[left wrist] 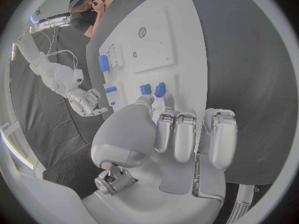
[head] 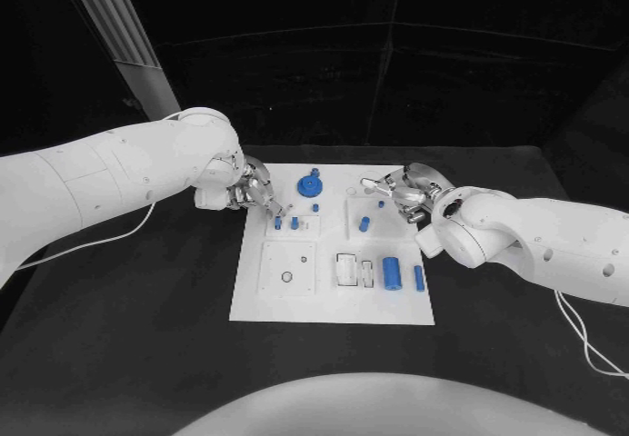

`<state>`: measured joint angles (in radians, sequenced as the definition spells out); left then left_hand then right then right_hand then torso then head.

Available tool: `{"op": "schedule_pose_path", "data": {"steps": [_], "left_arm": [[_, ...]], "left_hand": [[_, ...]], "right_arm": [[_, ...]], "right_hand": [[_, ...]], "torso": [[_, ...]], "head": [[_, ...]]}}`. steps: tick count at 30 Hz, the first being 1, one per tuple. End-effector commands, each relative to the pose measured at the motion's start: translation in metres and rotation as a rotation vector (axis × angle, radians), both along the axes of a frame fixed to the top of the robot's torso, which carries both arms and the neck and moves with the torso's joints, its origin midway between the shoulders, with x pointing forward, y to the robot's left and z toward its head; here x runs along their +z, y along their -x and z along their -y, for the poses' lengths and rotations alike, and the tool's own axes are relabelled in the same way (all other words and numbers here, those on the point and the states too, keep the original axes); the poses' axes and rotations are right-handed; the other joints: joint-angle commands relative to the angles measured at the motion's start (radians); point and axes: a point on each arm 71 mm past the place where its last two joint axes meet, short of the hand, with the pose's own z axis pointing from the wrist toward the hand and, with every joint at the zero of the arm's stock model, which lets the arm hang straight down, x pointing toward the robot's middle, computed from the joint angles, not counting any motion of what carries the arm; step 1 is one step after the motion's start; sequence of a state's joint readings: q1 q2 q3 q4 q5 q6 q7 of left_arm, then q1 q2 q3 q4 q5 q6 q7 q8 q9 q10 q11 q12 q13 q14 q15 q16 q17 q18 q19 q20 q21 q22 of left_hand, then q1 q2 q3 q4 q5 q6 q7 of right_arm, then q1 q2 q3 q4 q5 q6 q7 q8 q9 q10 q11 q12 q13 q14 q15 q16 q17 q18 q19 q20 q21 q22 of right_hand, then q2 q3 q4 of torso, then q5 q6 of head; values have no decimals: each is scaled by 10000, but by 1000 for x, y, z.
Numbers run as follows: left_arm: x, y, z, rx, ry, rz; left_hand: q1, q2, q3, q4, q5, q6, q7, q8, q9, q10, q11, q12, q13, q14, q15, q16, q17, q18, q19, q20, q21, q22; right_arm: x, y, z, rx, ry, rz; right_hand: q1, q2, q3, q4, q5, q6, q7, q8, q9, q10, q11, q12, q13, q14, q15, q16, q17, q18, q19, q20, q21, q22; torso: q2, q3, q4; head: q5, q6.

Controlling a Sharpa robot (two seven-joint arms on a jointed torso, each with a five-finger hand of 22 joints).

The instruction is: Assemble the parts on the task board

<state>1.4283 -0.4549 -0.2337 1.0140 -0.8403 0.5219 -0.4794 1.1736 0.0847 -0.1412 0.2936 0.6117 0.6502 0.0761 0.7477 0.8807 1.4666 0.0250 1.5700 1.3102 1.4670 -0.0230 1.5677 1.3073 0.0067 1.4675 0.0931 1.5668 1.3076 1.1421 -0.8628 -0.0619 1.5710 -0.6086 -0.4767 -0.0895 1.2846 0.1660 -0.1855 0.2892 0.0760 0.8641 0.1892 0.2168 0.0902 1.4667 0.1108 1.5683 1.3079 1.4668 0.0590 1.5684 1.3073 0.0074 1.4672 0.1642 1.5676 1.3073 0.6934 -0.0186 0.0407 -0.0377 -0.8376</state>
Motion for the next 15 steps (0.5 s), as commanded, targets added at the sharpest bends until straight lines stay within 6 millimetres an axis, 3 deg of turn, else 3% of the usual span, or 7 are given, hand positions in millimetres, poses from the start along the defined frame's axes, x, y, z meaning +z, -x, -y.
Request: {"op": "schedule_pose_path", "data": {"steps": [1,9,15], "left_arm": [[0,1,2,-262,28,-180],[-2,0,4,-301,-79,-305],[-4,-1,5,-281,-146,-355]], "left_hand": [[-105,-30,8,2,-71,83,10,-50,-18,1042,-69,8,2606,1038,-51,30,2635,-67,1033,-19,40,2632],[97,8,129,-32,-116,57,-12,-93,-47,1042,-87,8,2606,1038,-58,30,2635,-67,1033,-20,40,2632],[613,92,496,-34,92,49,-41,-150,-96,1042,-116,8,2606,1038,-82,30,2635,-67,1033,-38,40,2632]], "right_arm": [[1,0,-1,74,12,45],[1,0,-2,88,5,50],[1,0,-2,92,1,50]], "right_hand": [[53,84,-73,2,65,-92,-10,42,13,1041,55,25,2629,1040,-9,24,2635,-74,1036,41,32,2635],[53,84,-73,2,65,-92,-10,42,13,1041,55,25,2629,1040,-9,24,2635,-74,1036,41,32,2635],[53,84,-73,2,65,-92,-10,42,13,1041,55,25,2629,1040,-9,24,2635,-74,1036,41,32,2635]], "torso": [[3,0,4],[6,-1,-3],[3,4,8]], "head": [[-4,8],[-3,2],[-9,-23]]}}
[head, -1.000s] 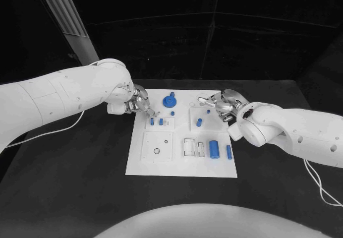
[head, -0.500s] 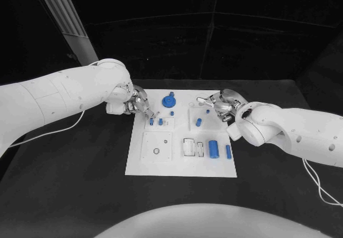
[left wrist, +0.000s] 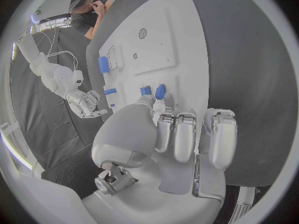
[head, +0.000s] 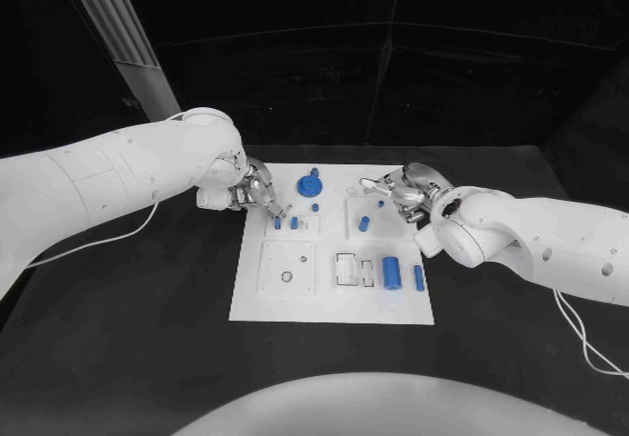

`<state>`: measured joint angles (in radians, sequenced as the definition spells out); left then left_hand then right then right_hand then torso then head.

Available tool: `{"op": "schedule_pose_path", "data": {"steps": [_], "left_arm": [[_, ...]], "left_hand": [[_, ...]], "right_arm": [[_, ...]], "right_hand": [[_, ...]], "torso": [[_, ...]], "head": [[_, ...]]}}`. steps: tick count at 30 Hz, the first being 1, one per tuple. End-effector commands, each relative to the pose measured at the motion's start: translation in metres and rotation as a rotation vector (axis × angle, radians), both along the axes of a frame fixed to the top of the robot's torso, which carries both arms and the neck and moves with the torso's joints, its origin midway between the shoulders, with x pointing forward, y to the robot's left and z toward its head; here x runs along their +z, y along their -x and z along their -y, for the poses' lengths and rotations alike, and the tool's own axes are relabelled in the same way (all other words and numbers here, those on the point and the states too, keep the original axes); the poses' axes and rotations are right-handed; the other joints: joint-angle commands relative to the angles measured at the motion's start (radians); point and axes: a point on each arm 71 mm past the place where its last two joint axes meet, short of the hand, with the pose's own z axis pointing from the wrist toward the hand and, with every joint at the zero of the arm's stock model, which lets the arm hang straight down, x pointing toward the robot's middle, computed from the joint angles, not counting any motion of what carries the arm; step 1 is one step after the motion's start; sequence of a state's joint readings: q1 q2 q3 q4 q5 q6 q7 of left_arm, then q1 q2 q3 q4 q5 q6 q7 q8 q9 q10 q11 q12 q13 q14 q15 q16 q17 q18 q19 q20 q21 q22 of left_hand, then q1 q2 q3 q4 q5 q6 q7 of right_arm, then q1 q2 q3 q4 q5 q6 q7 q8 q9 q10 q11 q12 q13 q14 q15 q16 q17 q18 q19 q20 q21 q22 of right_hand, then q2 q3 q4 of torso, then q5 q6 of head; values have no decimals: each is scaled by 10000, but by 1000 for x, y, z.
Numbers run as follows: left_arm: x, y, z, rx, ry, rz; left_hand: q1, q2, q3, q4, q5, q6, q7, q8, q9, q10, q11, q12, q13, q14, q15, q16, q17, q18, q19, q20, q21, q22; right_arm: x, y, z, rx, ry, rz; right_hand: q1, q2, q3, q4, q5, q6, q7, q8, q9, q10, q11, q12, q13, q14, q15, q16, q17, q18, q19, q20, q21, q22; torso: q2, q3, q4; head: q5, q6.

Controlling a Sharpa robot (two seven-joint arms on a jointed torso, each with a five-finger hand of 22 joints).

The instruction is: Assemble the parts on the task board

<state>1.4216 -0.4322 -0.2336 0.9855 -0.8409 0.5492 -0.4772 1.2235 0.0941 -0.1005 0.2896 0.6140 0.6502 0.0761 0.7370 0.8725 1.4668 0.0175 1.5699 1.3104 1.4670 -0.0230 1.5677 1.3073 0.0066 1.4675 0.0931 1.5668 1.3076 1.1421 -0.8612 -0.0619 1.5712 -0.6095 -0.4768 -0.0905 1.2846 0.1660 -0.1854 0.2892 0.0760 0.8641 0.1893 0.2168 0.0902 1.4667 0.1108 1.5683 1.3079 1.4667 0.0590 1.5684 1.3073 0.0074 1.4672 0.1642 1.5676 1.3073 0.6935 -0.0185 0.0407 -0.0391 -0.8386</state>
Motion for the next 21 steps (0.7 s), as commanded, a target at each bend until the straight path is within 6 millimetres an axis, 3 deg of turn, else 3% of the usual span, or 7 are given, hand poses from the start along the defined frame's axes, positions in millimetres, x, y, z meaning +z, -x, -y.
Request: {"op": "schedule_pose_path", "data": {"steps": [1,21], "left_arm": [[0,0,1,-150,-63,-152],[-3,0,2,-207,-174,-337]], "left_hand": [[131,-2,104,6,83,50,-42,-46,-17,1040,-41,9,2604,1038,-83,31,2635,-66,1033,-39,40,2632],[250,-11,217,11,135,60,-39,-67,-38,1040,-44,9,2604,1038,-87,31,2635,-66,1033,-45,40,2632]], "right_arm": [[1,0,-1,78,-1,52],[1,0,-1,76,2,45]], "right_hand": [[53,84,-74,2,65,-92,-11,42,13,1041,55,25,2629,1041,-9,24,2635,-74,1036,41,32,2635],[81,106,-86,1,85,-103,-10,54,11,1041,55,25,2629,1041,-9,24,2635,-74,1036,41,32,2635]], "torso": [[0,2,9],[1,2,12]], "head": [[6,-8],[-2,-4]]}}
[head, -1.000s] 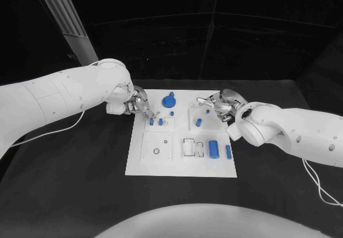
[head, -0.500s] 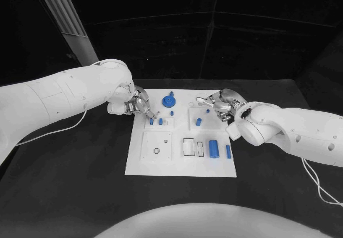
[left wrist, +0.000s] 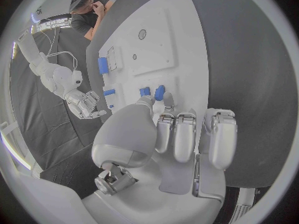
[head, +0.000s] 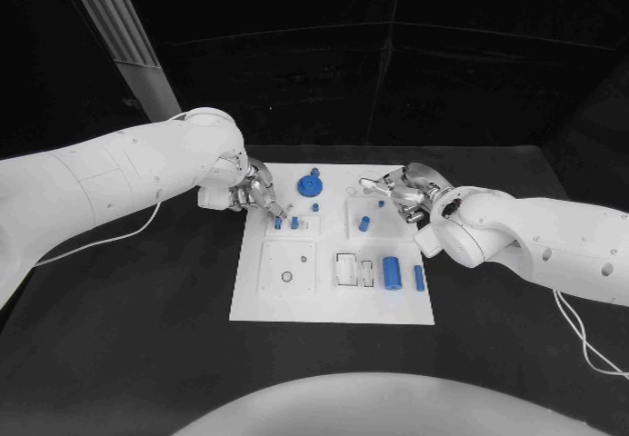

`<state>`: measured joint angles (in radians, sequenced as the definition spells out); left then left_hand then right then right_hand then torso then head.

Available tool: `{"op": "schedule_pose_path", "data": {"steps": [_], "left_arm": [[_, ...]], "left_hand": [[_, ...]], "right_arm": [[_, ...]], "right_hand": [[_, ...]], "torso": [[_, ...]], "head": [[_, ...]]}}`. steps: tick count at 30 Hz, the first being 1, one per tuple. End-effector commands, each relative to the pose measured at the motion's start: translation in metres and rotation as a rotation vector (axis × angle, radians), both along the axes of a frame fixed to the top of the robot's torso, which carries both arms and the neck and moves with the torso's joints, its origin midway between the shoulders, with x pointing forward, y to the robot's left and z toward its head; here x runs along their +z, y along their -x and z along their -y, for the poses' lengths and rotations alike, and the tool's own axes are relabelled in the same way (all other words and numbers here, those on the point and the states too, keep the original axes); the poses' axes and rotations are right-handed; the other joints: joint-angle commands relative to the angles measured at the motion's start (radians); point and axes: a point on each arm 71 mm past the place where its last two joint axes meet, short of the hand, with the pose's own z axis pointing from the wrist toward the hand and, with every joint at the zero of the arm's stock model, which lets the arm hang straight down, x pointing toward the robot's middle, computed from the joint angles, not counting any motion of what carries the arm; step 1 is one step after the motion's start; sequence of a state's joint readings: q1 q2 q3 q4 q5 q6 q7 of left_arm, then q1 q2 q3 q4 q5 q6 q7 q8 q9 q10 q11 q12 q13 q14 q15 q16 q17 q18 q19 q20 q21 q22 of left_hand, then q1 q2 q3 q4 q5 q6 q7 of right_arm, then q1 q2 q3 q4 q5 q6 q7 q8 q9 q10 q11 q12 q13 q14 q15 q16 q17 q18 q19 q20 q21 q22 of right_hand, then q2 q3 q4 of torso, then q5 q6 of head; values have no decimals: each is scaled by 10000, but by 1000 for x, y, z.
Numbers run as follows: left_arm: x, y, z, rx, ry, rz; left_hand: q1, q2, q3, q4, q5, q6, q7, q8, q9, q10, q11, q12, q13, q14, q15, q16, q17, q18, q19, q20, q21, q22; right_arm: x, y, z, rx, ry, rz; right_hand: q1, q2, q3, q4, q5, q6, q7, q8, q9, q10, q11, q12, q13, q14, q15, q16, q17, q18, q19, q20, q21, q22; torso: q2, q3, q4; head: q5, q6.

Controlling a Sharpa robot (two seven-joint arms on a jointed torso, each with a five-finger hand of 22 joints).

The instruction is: Assemble the parts on the task board

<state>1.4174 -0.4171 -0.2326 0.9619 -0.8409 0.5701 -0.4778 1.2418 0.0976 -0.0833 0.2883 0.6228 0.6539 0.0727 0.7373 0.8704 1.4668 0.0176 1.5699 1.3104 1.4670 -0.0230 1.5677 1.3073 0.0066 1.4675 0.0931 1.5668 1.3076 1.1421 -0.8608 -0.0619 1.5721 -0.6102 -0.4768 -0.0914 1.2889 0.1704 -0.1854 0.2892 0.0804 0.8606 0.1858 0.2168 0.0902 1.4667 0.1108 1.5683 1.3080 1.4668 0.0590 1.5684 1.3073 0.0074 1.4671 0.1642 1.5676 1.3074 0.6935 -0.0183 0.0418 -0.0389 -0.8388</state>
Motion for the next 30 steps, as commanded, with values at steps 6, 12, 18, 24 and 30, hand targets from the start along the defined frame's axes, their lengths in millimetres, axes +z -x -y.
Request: {"op": "schedule_pose_path", "data": {"steps": [6,12,18,24,30], "left_arm": [[-1,1,0,-133,-38,-129],[-1,1,1,-118,20,-73],[-1,0,1,-106,38,-55],[-1,0,0,-73,34,-45],[-1,-1,-1,-67,1,-66]], "left_hand": [[-223,-159,-65,61,20,70,46,-107,-57,1040,-1,8,2604,1038,-64,31,2635,-66,1033,-39,40,2632],[-653,-222,-216,65,-53,96,76,-145,-92,1040,29,8,2604,1038,-34,31,2635,-66,1033,-18,40,2632],[-1107,-243,-386,64,-475,122,99,-159,-106,1040,52,8,2604,1038,-8,31,2635,-66,1033,7,40,2632],[-1169,-242,-410,62,-589,123,101,-160,-106,1040,55,8,2604,1038,-4,31,2635,-66,1033,13,40,2632],[-1257,-193,-449,46,-1010,128,102,-151,-96,1040,60,8,2604,1038,6,31,2635,-66,1033,27,40,2632]], "right_arm": [[1,0,-1,64,4,43],[1,0,-1,71,6,36],[1,0,-1,74,5,39],[1,0,-1,74,7,38],[1,0,-1,67,12,41]], "right_hand": [[38,63,-86,1,41,-68,25,54,12,1041,55,25,2628,1040,-9,24,2635,-74,1037,41,32,2634],[38,63,-86,1,41,-68,25,54,12,1041,55,25,2628,1040,-9,24,2635,-74,1037,41,32,2634],[38,63,-86,1,41,-68,25,54,12,1041,55,25,2628,1040,-9,24,2635,-74,1037,41,32,2634],[38,63,-86,1,41,-68,25,54,12,1041,55,25,2628,1040,-9,24,2635,-74,1037,41,32,2634],[53,75,-93,1,48,-73,25,62,11,1041,55,25,2628,1040,-9,24,2635,-74,1037,41,32,2634]], "torso": [[-1,-4,-3],[-2,-4,1],[-3,-2,-2],[-6,-1,-4],[-2,-1,-7]], "head": [[-6,-12],[-12,-11],[-8,0],[-8,0],[-5,9]]}}
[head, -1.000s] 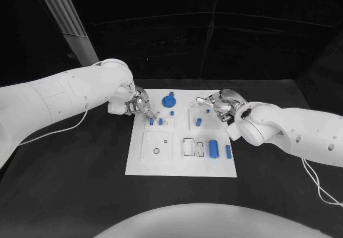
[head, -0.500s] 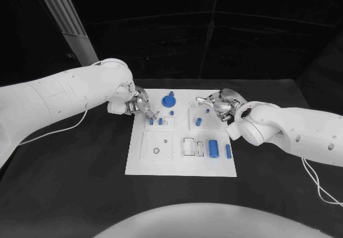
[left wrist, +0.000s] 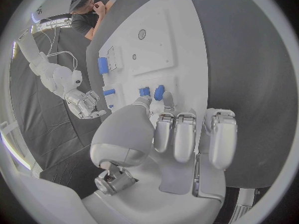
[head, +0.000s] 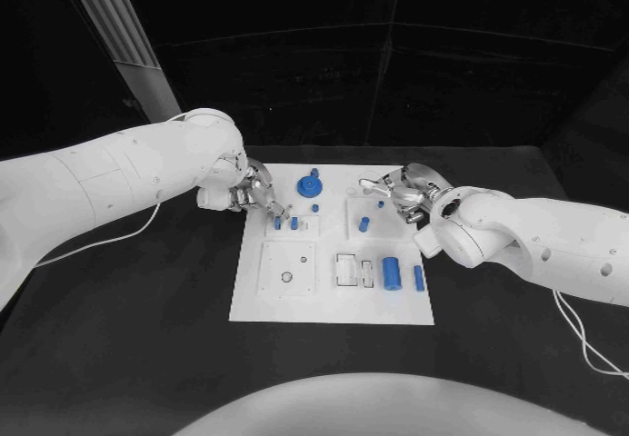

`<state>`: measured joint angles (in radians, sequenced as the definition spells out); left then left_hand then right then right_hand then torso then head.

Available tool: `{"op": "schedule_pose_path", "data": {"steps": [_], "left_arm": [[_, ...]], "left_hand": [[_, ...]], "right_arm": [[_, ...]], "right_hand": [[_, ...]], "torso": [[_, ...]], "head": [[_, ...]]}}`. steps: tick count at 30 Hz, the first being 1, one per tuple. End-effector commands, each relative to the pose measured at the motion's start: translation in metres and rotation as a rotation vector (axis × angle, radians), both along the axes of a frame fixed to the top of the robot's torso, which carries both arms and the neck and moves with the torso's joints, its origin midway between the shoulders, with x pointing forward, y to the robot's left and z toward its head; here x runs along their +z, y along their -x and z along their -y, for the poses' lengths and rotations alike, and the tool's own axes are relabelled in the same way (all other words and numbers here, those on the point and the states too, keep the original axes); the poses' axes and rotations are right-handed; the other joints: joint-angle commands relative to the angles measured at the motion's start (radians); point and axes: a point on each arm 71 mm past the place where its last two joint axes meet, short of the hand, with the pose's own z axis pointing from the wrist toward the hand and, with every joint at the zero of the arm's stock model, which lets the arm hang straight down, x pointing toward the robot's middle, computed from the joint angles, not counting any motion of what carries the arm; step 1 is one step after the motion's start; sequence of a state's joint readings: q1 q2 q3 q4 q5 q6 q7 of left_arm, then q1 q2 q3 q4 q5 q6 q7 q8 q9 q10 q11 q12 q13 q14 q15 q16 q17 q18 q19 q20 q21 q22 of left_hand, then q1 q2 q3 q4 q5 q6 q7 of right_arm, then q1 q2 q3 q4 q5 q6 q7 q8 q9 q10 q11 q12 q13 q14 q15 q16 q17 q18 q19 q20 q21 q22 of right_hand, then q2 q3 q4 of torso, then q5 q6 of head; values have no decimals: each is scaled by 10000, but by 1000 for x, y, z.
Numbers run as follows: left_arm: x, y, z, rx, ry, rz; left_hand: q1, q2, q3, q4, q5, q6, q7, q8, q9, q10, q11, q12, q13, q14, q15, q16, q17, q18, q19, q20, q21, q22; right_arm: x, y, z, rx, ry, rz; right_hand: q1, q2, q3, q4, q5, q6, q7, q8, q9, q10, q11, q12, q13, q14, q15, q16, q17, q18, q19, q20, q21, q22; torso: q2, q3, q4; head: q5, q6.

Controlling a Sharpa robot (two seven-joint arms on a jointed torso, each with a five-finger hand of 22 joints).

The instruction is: Assemble the parts on the task board

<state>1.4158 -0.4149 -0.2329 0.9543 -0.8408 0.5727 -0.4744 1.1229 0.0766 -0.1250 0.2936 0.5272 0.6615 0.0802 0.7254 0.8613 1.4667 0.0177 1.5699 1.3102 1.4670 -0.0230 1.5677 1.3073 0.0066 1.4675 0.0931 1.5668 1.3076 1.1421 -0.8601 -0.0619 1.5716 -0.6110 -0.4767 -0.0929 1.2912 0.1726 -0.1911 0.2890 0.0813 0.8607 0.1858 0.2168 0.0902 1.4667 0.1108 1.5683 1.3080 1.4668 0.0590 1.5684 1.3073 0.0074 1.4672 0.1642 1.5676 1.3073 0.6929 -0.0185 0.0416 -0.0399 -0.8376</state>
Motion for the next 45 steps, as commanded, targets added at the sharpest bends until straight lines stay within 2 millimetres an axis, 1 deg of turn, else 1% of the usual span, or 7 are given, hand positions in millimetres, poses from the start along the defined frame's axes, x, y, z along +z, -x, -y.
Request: {"op": "schedule_pose_path", "data": {"steps": [1,3,9,12,25,30,45], "left_arm": [[0,0,0,-88,-15,-55],[0,0,0,-98,-45,-81],[-1,1,1,-143,-80,-143],[-1,1,2,-165,-66,-152],[-1,1,4,-253,86,-141],[-1,1,5,-334,232,-143],[0,1,8,-418,657,15]], "left_hand": [[-24,24,-14,-15,-70,49,21,-30,-3,1040,56,9,2606,1038,5,31,2635,-66,1033,28,40,2632],[185,27,59,-36,-40,36,3,-25,5,1040,40,9,2606,1038,-2,31,2635,-66,1033,28,40,2632],[960,-69,371,-84,707,18,-56,-26,11,1040,-14,9,2606,1038,-42,31,2635,-65,1030,6,38,2631],[1228,-138,499,-92,884,33,-71,-26,8,1040,-29,9,2606,1038,-56,31,2635,-66,1033,-9,39,2632],[2009,-199,1108,-86,1004,86,-116,-53,-22,1040,-80,9,2606,1038,-100,31,2635,-66,1033,-54,40,2632],[2287,-220,1602,-76,1104,93,-102,-289,-197,1040,-70,9,2606,1038,-113,31,2635,-66,1033,-72,40,2632],[2922,-669,3042,-380,1191,474,-113,-508,-448,1040,-78,9,2606,1038,-134,31,2635,-66,1033,-92,40,2632]], "right_arm": [[1,0,-1,69,1,48],[1,0,-1,75,-1,49],[1,0,-1,75,-1,51],[1,0,-1,72,1,51],[1,0,-1,75,3,44],[1,0,-1,69,6,45],[1,0,-1,50,16,53]], "right_hand": [[30,52,-36,3,39,-74,25,62,11,1041,55,25,2628,1040,-9,24,2635,-74,1036,41,32,2635],[30,52,-36,3,39,-74,25,62,11,1041,55,25,2628,1040,-9,24,2635,-74,1036,41,32,2635],[30,52,-36,3,39,-74,25,62,11,1041,55,25,2628,1040,-9,24,2635,-74,1036,41,32,2635],[30,52,-36,3,39,-74,25,62,11,1041,55,25,2628,1040,-9,24,2635,-74,1036,41,32,2635],[30,52,-36,3,39,-74,25,62,11,1041,55,25,2628,1040,-9,24,2635,-74,1036,41,32,2635],[47,67,-44,3,46,-79,25,70,11,1041,55,25,2628,1040,-9,24,2635,-74,1036,40,32,2635],[47,67,-44,3,46,-80,25,70,11,1041,55,25,2628,1040,-9,24,2635,-74,1036,40,32,2635]], "torso": [[4,1,-5],[7,0,-1],[4,5,-3],[5,-1,0],[4,0,-3],[2,4,-2],[13,-1,7]], "head": [[5,-3],[3,-3],[5,-3],[-3,-4],[-13,-14],[-15,-14],[-29,-13]]}}
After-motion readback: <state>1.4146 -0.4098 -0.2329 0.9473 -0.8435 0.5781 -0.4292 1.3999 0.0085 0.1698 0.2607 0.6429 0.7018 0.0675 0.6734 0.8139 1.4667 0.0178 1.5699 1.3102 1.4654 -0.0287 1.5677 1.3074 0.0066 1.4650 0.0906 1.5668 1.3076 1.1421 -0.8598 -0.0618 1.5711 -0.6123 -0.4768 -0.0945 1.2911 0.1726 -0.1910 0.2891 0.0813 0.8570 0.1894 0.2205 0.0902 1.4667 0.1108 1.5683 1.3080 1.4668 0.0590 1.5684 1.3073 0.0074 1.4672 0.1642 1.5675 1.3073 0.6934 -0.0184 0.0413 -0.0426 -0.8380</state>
